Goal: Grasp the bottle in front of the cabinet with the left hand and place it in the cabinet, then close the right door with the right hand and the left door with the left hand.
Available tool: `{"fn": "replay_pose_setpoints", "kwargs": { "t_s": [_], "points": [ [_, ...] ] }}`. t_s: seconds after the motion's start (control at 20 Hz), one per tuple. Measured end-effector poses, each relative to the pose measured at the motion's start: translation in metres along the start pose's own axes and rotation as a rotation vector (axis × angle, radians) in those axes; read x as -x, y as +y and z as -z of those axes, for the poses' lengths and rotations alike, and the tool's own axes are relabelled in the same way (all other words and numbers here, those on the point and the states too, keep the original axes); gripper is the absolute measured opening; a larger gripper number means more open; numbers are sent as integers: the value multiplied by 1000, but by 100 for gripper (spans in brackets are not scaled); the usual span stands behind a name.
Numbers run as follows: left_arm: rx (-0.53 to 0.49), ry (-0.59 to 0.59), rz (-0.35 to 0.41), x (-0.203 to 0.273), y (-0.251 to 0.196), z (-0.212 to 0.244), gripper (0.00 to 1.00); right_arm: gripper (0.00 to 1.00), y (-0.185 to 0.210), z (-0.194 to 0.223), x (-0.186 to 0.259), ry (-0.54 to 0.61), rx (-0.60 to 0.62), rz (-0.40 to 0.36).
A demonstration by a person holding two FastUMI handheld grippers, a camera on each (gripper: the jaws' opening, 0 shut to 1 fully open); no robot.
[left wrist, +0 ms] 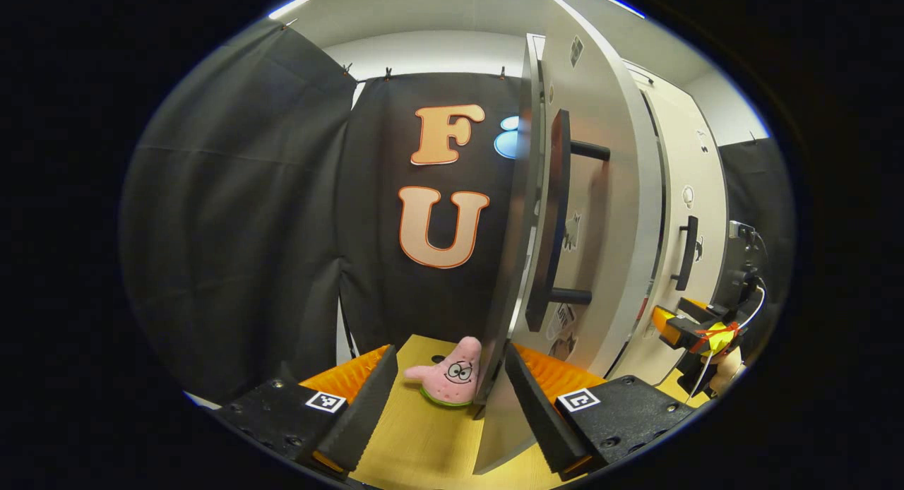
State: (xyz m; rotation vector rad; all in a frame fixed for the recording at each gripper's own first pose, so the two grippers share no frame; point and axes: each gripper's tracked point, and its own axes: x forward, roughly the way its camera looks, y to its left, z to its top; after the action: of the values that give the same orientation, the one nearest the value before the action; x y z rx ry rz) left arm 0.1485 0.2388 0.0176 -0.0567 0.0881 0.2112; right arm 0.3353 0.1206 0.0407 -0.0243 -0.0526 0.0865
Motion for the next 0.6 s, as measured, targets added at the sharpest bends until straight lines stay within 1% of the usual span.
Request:
{"fn": "replay_pose_setpoints", "kwargs": {
  "t_s": [0.15, 0.35, 0.6],
  "points": [
    [-8, 2, 25, 0, -9, 0, 93, 94, -2, -5, 5, -10, -16, 7],
    [-5, 9, 69, 0, -27, 3, 93, 94, -27, -14, 33, -29, -2, 44],
    [6, 33, 179, -7, -78, 11, 93, 94, -74, -26, 81, -24, -2, 104]
  ]
}}
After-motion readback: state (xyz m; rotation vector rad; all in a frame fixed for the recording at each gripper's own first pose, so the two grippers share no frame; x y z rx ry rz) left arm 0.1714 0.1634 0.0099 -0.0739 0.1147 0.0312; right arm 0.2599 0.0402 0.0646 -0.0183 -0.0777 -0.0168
